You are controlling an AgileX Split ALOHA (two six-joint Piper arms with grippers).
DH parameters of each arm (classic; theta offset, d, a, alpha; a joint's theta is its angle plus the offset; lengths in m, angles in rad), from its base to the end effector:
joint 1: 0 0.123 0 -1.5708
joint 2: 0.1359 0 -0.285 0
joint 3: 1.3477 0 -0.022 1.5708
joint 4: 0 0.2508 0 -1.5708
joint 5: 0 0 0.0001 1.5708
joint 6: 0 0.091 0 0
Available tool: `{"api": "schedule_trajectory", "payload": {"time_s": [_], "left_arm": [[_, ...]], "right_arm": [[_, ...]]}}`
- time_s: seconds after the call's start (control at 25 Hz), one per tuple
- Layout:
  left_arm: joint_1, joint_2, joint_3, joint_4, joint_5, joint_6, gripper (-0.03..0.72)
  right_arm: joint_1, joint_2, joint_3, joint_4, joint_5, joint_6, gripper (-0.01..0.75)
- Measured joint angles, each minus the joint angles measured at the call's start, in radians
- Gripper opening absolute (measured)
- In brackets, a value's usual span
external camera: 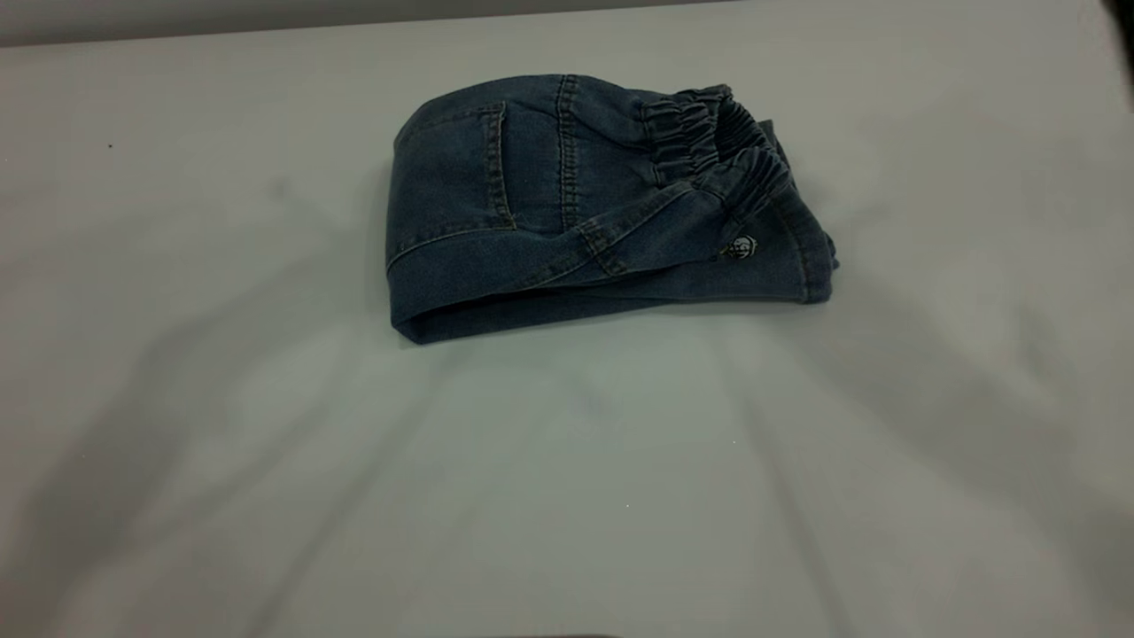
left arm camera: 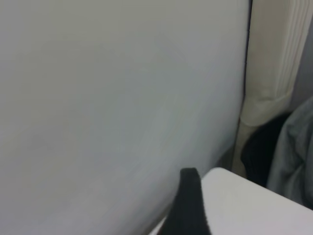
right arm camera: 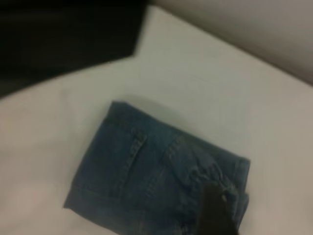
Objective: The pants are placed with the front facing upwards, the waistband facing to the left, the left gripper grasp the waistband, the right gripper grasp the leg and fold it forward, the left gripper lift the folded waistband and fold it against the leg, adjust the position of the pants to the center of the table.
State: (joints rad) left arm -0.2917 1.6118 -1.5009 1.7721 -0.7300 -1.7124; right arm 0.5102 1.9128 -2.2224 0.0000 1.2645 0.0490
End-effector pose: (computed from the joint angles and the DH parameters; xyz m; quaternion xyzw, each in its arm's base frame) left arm 0.3363 -0.1630 0.4059 0.3661 0.6644 -0.3182 0.5686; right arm 0.3601 0.2015 0.4238 -0.2146 0.9140 0.0950 0.3310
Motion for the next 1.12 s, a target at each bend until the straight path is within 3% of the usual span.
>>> {"api": "schedule_trajectory", "payload": {"time_s": [0.6,0.92,1.12], "left_arm": [[0.012,-0.016,0.000,0.000,-0.012,0.001,0.570],[0.120,-0.016,0.012,0.000,-0.021,0.012,0.570],[0.184,-0.016,0.045,0.000,-0.025,0.127,0.570]], "right_arm": [[0.000,0.013,0.013,-0.014,0.002,0.010,0.363],[-0.001,0.011,0.013,-0.172,0.003,0.031,0.363],[-0.001,-0.044,0.014,-0.185,0.004,0.032,0.363]]}}
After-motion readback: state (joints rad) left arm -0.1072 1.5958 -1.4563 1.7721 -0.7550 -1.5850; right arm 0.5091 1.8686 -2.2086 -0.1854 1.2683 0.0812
